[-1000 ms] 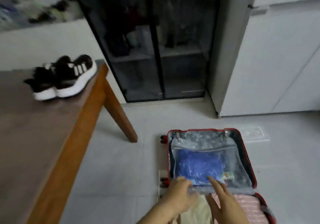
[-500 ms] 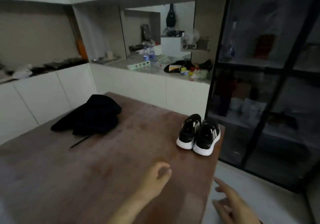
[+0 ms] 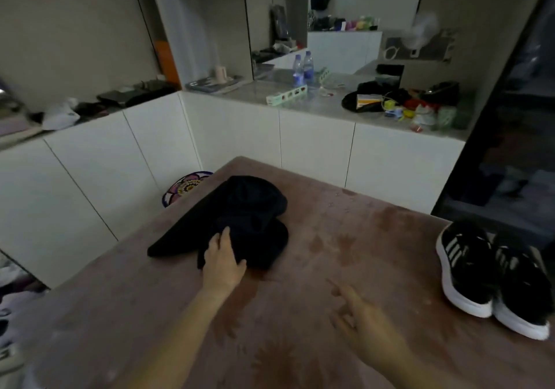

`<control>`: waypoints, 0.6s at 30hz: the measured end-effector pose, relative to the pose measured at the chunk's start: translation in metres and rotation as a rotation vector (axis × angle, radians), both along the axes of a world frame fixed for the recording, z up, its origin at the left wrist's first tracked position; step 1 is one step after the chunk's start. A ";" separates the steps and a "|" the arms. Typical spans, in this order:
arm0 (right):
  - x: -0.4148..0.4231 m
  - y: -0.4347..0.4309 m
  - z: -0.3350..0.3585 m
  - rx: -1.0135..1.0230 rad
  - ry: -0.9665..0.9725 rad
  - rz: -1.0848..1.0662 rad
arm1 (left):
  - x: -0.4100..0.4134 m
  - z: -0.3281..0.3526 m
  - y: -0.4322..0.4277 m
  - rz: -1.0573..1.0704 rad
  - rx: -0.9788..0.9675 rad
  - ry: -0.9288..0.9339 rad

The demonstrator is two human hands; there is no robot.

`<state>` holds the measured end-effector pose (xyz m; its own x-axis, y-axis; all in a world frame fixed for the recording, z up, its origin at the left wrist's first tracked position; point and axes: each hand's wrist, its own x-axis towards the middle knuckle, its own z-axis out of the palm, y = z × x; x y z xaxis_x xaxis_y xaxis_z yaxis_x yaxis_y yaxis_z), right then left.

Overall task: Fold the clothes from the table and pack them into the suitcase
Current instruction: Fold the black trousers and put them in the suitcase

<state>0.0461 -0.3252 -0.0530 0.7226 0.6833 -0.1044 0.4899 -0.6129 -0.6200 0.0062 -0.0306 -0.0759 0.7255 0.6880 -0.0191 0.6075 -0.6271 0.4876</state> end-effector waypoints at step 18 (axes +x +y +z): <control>0.031 0.063 -0.032 -0.174 0.063 -0.071 | 0.047 0.003 -0.014 -0.291 -0.269 -0.099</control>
<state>0.0768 -0.2626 -0.0850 0.7564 0.5988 -0.2633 0.4056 -0.7451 -0.5295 0.0530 -0.0448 -0.0726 0.8966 0.4335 -0.0904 0.3650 -0.6079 0.7051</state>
